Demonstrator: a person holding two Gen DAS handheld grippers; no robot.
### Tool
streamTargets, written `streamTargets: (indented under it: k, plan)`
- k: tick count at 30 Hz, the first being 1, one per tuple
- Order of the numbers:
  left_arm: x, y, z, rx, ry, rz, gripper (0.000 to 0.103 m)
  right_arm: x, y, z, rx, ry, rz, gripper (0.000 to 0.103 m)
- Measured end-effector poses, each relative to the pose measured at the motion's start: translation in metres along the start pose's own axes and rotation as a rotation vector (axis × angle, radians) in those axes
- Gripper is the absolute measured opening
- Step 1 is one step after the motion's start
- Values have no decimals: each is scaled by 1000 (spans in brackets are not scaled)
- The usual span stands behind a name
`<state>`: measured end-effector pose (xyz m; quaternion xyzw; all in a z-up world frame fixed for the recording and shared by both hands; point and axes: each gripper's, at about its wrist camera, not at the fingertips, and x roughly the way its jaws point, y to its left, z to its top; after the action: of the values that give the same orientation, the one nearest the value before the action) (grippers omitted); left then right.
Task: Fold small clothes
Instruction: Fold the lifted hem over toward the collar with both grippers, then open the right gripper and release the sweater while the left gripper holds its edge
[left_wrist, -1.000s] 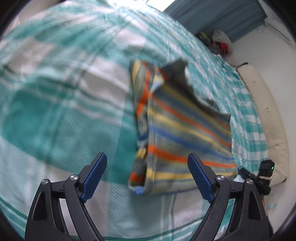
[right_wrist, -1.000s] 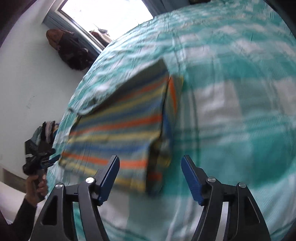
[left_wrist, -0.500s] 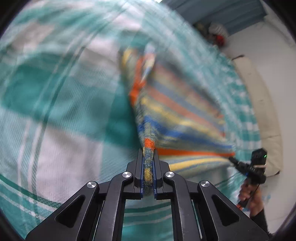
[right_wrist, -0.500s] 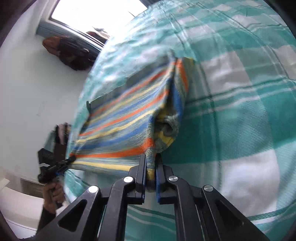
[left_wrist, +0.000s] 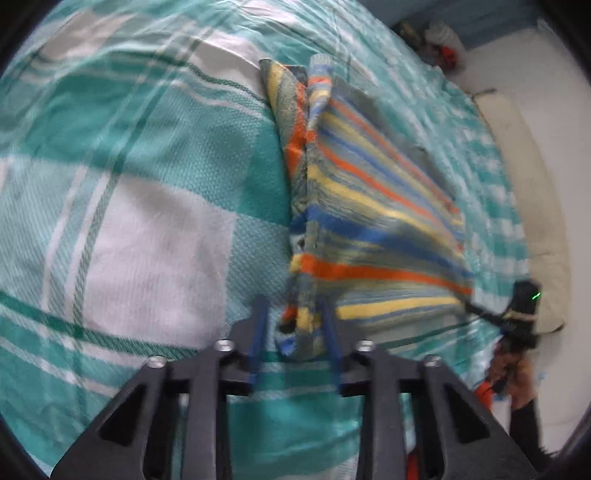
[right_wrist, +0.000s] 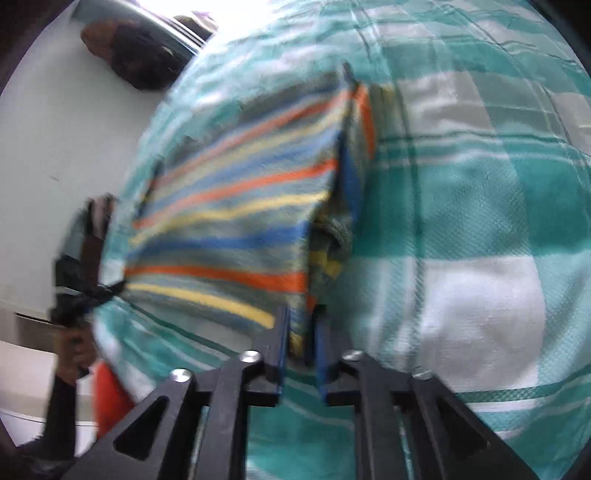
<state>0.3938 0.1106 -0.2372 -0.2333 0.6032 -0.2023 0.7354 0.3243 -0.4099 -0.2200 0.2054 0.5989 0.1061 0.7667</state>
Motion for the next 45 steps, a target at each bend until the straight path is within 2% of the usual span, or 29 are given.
streamTargets:
  k: [1, 2, 3, 5, 7, 8, 9, 10, 11, 14, 17, 19, 20, 21, 22, 23, 24, 26, 28, 29, 30, 32, 35, 37, 39, 41, 43, 44, 45]
  plan:
    - [-8, 2, -4, -23, -35, -32, 59, -4, -2, -3, 4, -19, 14, 34]
    - [-12, 2, -7, -20, -57, -36, 74, -9, -3, -7, 3, -38, 27, 36]
    - [-16, 0, -11, -3, -82, -25, 77, -13, -3, -10, -12, -52, 27, 40]
    - [-14, -3, -16, 24, -95, -11, 77, -16, 2, -16, -67, -72, 9, 42]
    - [-5, -8, -16, 27, -99, -19, 73, -12, 10, -17, -112, -91, 8, 42]
    - [-1, -11, -17, 31, -106, -19, 65, -10, 14, -18, -142, -107, 2, 42]
    - [1, -13, -19, 43, -113, -12, 46, -5, 20, -17, -184, -116, -22, 39]
    - [4, -16, -20, 57, -109, 3, 33, -5, 22, -20, -204, -113, -44, 12]
    - [1, -19, -23, 63, -98, 13, 13, -1, 22, -22, -198, -77, -54, 6]
    - [-8, -17, -34, 66, -87, -11, 13, -19, 20, -26, -190, -50, -13, 6]
    - [4, -16, -39, 77, -63, 23, 13, -24, 17, -27, -198, -29, -45, 4]
    - [8, -7, -40, 29, -69, -4, 14, -9, 17, -26, -207, -2, -87, 4]
    - [6, -4, -41, 6, -76, -21, 17, -1, 18, -25, -212, 9, -106, 5]
    - [4, -2, -41, -18, -82, -43, 29, 6, 19, -25, -210, 11, -123, 7]
    - [0, 0, -42, -40, -94, -72, 39, 7, 19, -26, -201, 6, -131, 18]
    - [-4, 0, -43, -50, -116, -97, 60, 5, 18, -26, -186, 0, -132, 22]
    - [-9, -2, -44, -51, -142, -106, 74, 0, 17, -27, -172, -8, -122, 28]
    - [-12, -7, -42, -53, -194, -86, 77, -14, 21, -29, -171, -41, -153, 33]
    - [-3, -12, -38, -56, -194, -104, 56, -34, 34, -32, -213, -99, -210, 33]
    - [5, -15, -36, -57, -180, -111, 22, -47, 45, -31, -241, -140, -223, 33]
    - [13, -18, -34, -60, -162, -103, 10, -54, 54, -29, -258, -164, -210, 33]
    - [21, -19, -35, -63, -147, -86, 9, -64, 74, -18, -288, -192, -133, 33]
    - [12, -16, -41, -66, -163, -82, 7, -49, 100, 2, -303, -194, -51, 33]
    - [4, -5, -47, -91, -174, -88, 7, -17, 104, 23, -255, -167, 1, 33]
    - [1, 5, -49, -113, -174, -103, 7, 23, 90, 39, -142, -96, 20, 33]
    - [1, 5, -50, -106, -177, -105, 7, 67, 81, 44, -71, 24, -68, 30]
    - [-2, 0, -50, -84, -182, -96, 10, 69, 101, 43, -148, 30, -171, 29]
    - [-3, 0, -51, -81, -186, -93, 14, 60, 124, 42, -222, 16, -221, 29]
    - [-3, 0, -52, -78, -193, -94, 22, 52, 142, 40, -270, -4, -233, 29]
